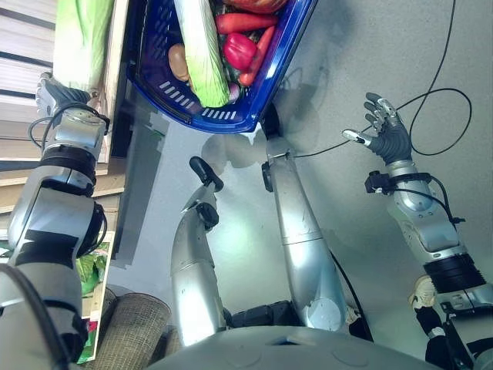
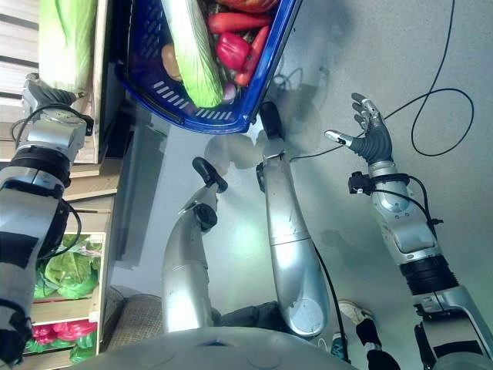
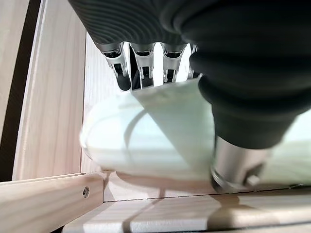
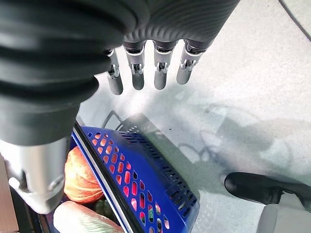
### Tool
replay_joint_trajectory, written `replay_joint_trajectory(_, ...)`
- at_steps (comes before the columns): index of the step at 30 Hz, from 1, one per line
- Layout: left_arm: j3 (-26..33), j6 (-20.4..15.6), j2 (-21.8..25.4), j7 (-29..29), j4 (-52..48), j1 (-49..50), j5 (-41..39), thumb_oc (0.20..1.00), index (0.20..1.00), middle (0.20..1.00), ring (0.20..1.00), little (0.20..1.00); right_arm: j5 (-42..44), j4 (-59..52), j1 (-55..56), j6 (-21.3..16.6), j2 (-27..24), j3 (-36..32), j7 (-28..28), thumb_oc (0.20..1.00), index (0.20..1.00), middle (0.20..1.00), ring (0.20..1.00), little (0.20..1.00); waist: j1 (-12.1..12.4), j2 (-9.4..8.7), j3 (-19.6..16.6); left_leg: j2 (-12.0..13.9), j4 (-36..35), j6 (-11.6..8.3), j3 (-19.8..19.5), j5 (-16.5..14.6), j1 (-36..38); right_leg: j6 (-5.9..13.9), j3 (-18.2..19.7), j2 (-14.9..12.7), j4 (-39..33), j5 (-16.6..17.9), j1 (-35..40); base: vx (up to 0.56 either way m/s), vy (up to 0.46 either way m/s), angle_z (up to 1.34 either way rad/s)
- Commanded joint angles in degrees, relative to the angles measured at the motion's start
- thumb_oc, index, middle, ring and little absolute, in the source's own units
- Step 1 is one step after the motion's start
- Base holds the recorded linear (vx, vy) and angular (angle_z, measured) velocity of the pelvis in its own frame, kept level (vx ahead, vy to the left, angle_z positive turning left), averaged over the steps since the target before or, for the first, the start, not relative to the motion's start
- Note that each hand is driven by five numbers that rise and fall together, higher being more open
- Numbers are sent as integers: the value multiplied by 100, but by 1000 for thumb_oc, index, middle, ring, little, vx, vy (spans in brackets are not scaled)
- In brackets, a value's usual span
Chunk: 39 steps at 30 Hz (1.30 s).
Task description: Pick up fruits and vegetables into the basket
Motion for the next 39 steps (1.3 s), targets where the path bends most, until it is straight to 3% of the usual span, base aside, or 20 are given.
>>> replay_joint_trajectory(1,-26,-373,-155,-771,275,364,-93,200,200,200,200,200,107,-26,163,-364,116,174,-38,1000,1000,1000,1000,1000,-236,-79,-260,-137,498,307,15,-277,-544,240,-75,129,124,-610,181,0,0,0)
replay_joint_trajectory(7,217,-596,-240,-1122,146,695,-518,200,200,200,200,200,10,-142,221,-407,147,60,22,1000,1000,1000,1000,1000,-205,-74,-260,-155,355,299,10,-244,-267,273,-137,53,19,-603,447,-13,6,1)
replay_joint_trajectory(15,487,-852,-200,-1285,-305,1205,-518,200,200,200,200,200,-81,-479,440,-379,116,-225,302,1000,1000,1000,1000,1000,-163,-36,-260,-205,148,295,10,-206,273,298,-245,-56,-107,-632,974,-12,11,2)
replay_joint_trajectory(21,903,-1399,-224,-1248,-1148,2029,-412,200,200,200,200,200,-104,-995,769,-296,209,-424,670,1000,1000,1000,1000,1000,-35,18,-260,-297,-76,346,-28,-146,876,311,-394,-132,-272,-672,1652,-22,4,8)
replay_joint_trajectory(25,1079,-2001,-228,-1104,-1950,2632,-127,200,200,200,200,200,413,-1378,919,194,336,-488,1368,1000,1000,1000,1000,1000,117,37,-260,-354,-224,371,-111,-108,1237,333,-487,-168,-427,-670,2094,-30,-38,11)
replay_joint_trajectory(30,1297,-2634,-239,-837,-2970,3334,371,200,200,200,200,200,942,-1628,990,521,469,-544,2096,1000,1000,1000,1000,1000,364,33,-260,-414,-393,415,-238,-76,1654,352,-638,-229,-637,-659,2641,-30,-73,7)
replay_joint_trajectory(34,1439,-2954,-181,-706,-3791,3696,985,200,200,200,200,200,1760,-1843,917,1050,781,-524,2756,1000,1000,1000,1000,1000,574,-23,-260,-445,-470,444,-339,-76,1916,370,-780,-277,-783,-650,3045,-39,-118,13)
replay_joint_trajectory(36,1474,-3074,-150,-656,-4165,3757,1411,200,200,200,200,200,2157,-1911,766,1422,989,-465,2935,1000,1000,1000,1000,1000,703,-51,-260,-456,-503,456,-405,-66,2028,379,-850,-295,-862,-633,3247,-76,-150,20)
replay_joint_trajectory(37,1483,-3154,-109,-622,-4339,3776,1612,200,200,200,200,200,2276,-1951,690,1499,1077,-446,2930,1000,1000,1000,1000,1000,763,-67,-260,-446,-560,505,-384,96,1990,341,-910,-303,-962,-449,3251,-111,-178,19)
replay_joint_trajectory(39,1495,-3259,-85,-652,-4725,3815,1960,200,200,200,200,200,2441,-2004,514,1586,1247,-355,2946,1000,1000,1000,1000,1000,894,-109,-260,-454,-583,526,-459,88,2085,353,-967,-326,-1021,-437,3424,-57,-162,21)
